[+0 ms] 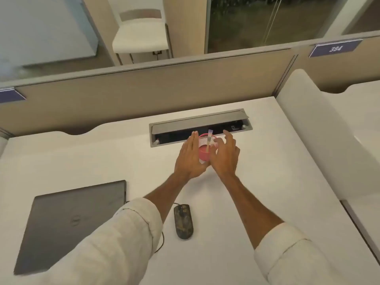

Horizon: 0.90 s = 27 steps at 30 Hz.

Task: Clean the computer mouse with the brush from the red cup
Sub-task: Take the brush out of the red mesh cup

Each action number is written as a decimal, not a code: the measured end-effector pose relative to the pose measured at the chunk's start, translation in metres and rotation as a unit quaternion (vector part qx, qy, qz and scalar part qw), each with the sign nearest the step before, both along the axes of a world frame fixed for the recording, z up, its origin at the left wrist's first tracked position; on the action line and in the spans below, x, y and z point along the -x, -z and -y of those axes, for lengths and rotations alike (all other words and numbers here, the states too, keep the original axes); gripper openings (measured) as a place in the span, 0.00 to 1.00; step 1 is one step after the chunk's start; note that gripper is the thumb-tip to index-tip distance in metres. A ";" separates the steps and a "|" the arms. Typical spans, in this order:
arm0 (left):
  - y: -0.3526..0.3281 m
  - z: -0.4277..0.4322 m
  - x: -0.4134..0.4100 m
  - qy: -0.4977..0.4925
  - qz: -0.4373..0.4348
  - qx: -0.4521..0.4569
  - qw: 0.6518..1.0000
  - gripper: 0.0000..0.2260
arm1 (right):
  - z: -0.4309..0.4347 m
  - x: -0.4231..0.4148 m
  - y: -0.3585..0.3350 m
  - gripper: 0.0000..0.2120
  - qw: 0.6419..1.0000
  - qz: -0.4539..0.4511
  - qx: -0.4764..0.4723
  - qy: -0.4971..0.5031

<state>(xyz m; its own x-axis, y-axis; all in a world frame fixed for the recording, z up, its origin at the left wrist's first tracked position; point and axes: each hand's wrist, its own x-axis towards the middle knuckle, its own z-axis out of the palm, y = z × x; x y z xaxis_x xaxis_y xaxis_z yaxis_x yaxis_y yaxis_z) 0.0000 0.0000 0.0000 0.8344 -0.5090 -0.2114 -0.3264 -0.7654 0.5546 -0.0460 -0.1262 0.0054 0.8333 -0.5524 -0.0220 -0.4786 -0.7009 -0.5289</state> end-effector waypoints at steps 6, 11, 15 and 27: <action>0.013 0.009 -0.020 -0.010 -0.031 0.004 0.999 0.47 | 0.002 -0.024 0.012 0.25 0.997 -0.059 -0.020 0.045; 0.025 0.007 -0.025 -0.004 -0.029 0.010 1.000 0.39 | 0.001 -0.034 0.020 0.31 0.994 -0.025 -0.078 0.071; 0.031 0.004 -0.025 0.003 -0.041 0.030 0.999 0.36 | -0.001 -0.041 0.025 0.27 0.995 -0.059 -0.051 0.070; 0.019 -0.007 -0.024 0.028 -0.055 0.036 0.997 0.42 | -0.010 -0.035 0.013 0.21 0.995 0.018 -0.048 0.087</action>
